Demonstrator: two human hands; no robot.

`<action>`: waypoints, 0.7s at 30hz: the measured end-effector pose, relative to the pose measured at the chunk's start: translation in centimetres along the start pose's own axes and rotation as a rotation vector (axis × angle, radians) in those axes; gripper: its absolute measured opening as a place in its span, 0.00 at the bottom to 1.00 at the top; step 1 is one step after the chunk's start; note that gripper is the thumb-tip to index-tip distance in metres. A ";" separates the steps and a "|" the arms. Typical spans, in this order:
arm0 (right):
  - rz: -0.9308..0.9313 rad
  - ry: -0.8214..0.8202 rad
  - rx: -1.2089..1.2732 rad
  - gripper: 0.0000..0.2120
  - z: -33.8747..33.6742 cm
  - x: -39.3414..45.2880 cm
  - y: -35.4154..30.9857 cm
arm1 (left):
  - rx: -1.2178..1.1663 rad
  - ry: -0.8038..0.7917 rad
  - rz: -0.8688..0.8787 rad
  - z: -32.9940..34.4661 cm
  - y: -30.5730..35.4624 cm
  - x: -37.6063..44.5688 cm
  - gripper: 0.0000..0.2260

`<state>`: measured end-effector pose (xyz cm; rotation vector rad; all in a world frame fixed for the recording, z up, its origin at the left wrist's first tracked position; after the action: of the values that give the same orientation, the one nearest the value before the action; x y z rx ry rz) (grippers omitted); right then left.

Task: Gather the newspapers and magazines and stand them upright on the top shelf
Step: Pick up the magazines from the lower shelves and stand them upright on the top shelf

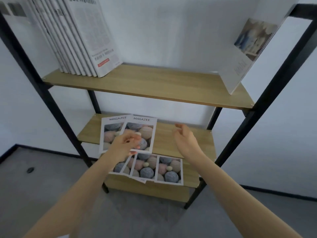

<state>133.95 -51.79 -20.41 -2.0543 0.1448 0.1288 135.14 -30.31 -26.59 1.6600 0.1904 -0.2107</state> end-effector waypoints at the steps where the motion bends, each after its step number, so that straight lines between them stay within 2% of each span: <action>1: 0.007 -0.026 -0.008 0.21 1.6 0.6 0.2 | -0.001 0.033 -0.029 -1.7 -1.2 0.5 0.07; 5: 0.038 -0.128 -0.059 0.20 8.2 3.6 0.2 | -0.034 0.171 -0.132 -8.2 -6.1 3.4 0.05; 10: 0.110 -0.248 -0.149 0.20 18.4 10.0 0.8 | 0.070 0.285 -0.260 -15.2 -11.1 8.8 0.08; 15: 0.131 -0.266 -0.277 0.18 26.2 16.2 2.3 | 0.255 0.307 -0.344 -19.5 -14.9 14.3 0.13; 17: 0.138 -0.277 -0.366 0.20 29.6 19.0 3.8 | 0.286 0.314 -0.386 -20.9 -16.8 16.5 0.14; 20: 0.213 -0.319 -0.544 0.25 33.2 21.7 6.5 | 0.285 0.314 -0.426 -22.1 -19.5 19.0 0.21; 21: 0.236 -0.320 -0.608 0.26 34.0 22.3 7.2 | 0.272 0.302 -0.440 -22.1 -20.1 19.6 0.19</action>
<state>153.81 -26.19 -45.98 -2.5757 0.1614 0.7189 149.67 -6.33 -48.76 1.9006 0.7882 -0.3268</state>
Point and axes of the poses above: each hand's wrist, its own x-axis towards the middle knuckle, its own z-axis out of the palm, y = z × x, the point moved 9 cm from there along x, towards the middle knuckle, and after that the axes turned 2 degrees about -x, right-handed, at the moved point
